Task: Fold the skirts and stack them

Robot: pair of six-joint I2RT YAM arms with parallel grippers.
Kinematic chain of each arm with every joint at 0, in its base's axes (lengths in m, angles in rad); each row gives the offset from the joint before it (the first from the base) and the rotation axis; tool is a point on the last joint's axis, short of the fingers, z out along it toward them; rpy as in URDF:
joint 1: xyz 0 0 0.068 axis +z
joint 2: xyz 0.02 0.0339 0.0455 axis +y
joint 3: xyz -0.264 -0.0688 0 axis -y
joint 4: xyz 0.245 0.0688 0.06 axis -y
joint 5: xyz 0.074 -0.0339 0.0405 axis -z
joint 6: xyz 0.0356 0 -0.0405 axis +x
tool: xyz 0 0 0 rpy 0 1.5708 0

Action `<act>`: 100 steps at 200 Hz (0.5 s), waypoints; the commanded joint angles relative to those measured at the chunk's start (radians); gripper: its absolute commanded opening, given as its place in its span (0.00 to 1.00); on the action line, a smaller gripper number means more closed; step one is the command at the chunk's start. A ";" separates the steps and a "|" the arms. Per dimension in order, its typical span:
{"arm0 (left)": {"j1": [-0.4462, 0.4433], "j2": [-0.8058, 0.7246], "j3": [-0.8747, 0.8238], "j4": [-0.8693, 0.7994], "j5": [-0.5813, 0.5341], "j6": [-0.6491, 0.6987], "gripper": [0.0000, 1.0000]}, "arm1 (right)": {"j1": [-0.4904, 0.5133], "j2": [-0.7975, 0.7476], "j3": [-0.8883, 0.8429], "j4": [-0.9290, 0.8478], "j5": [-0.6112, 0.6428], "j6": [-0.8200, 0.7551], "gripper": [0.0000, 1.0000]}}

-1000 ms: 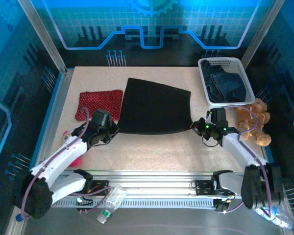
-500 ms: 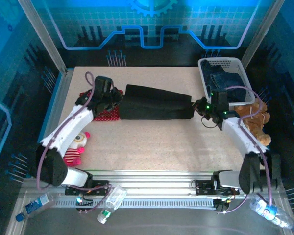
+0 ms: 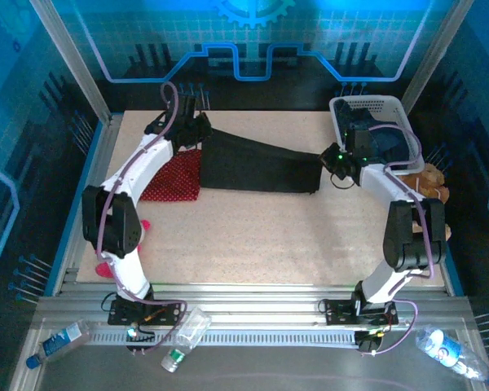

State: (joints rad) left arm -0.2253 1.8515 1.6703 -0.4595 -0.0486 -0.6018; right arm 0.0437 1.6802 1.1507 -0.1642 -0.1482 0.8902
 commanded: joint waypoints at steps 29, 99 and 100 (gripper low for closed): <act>0.021 0.141 0.150 -0.043 0.032 0.051 0.00 | -0.028 0.127 0.112 -0.010 -0.046 -0.019 0.00; 0.037 0.299 0.290 -0.069 0.009 0.027 0.00 | -0.032 0.268 0.244 -0.041 -0.072 -0.027 0.00; 0.037 0.301 0.292 -0.069 0.009 0.025 0.00 | -0.033 0.269 0.246 -0.042 -0.072 -0.028 0.00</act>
State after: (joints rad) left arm -0.2089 2.1109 1.8984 -0.5041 -0.0227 -0.5735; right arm 0.0250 1.9011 1.3277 -0.1860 -0.2012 0.8791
